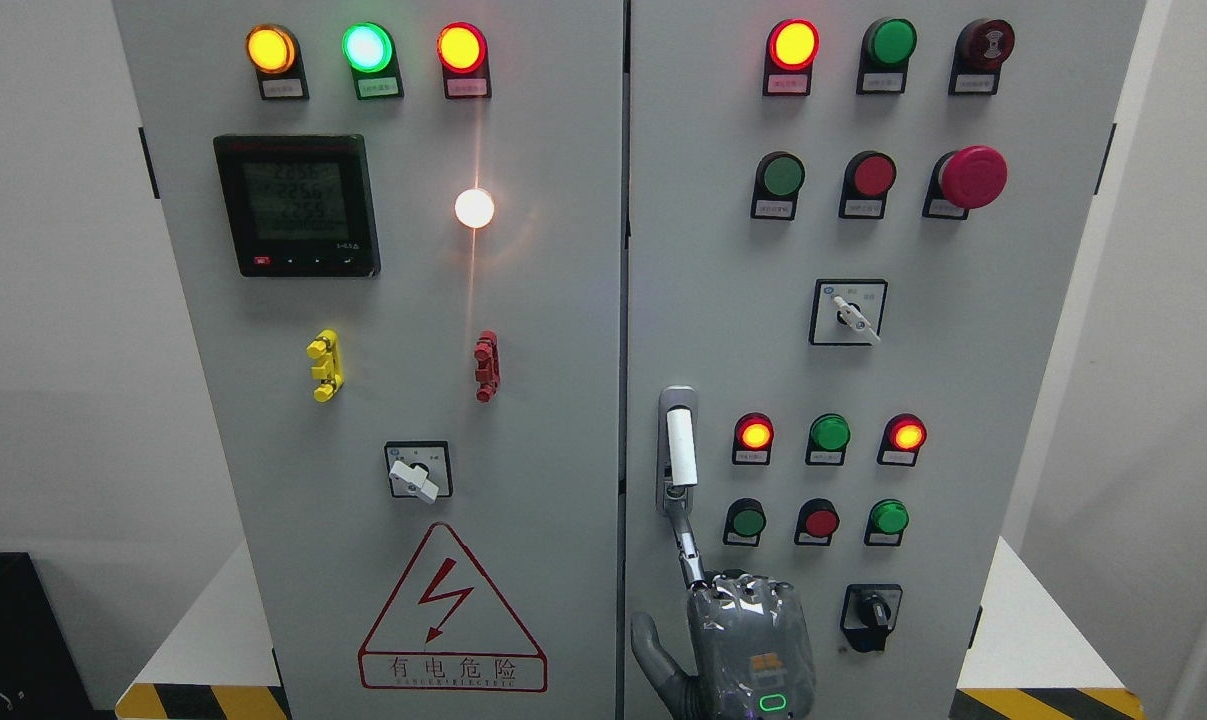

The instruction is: Release door handle

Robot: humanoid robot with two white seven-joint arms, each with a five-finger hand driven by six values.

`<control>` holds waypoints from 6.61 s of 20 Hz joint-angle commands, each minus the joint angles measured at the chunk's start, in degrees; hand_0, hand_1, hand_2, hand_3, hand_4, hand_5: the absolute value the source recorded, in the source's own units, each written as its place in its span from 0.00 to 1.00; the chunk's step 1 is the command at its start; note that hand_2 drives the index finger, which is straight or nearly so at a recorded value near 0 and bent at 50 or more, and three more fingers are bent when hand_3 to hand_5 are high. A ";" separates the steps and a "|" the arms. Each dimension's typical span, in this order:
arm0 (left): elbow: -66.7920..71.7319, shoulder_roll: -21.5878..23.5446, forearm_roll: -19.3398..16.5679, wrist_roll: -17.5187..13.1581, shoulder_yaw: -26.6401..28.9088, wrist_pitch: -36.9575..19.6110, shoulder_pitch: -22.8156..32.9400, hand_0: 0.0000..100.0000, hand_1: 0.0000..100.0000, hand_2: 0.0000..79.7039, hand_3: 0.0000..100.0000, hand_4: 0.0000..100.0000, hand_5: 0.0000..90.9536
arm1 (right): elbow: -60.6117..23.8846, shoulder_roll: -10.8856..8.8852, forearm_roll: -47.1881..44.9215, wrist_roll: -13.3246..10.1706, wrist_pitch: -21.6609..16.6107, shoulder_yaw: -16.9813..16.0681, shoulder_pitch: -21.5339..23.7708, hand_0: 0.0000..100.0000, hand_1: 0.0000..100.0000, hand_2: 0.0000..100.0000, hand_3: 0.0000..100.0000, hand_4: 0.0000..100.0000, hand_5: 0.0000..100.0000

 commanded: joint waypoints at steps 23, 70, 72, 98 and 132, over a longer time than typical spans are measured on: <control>0.00 -0.02 0.00 0.00 0.00 -0.01 0.53 0.12 0.56 0.00 0.00 0.00 0.00 | -5.46 0.02 -0.13 -1.00 -0.22 0.17 0.14 0.44 0.34 0.25 1.00 0.99 1.00; 0.00 -0.02 0.00 0.00 0.00 -0.01 0.53 0.12 0.56 0.00 0.00 0.00 0.00 | -18.82 -0.07 -1.01 3.48 -4.71 -0.36 5.08 0.39 0.19 0.89 1.00 1.00 1.00; 0.00 -0.02 0.00 0.00 0.00 -0.01 0.53 0.12 0.56 0.00 0.00 0.00 0.00 | -18.47 -0.07 -1.01 4.45 -4.53 -0.53 3.76 0.34 0.19 0.92 1.00 1.00 1.00; 0.00 -0.02 0.00 0.00 0.00 -0.01 0.44 0.12 0.56 0.00 0.00 0.00 0.00 | -8.54 -0.07 -0.83 6.03 -1.10 -1.58 -7.76 0.27 0.40 0.95 1.00 1.00 1.00; 0.00 -0.02 0.00 0.00 0.00 -0.01 0.53 0.12 0.56 0.00 0.00 0.00 0.00 | -6.43 0.28 -1.10 6.03 0.13 -2.55 -10.58 0.32 0.39 0.95 1.00 1.00 1.00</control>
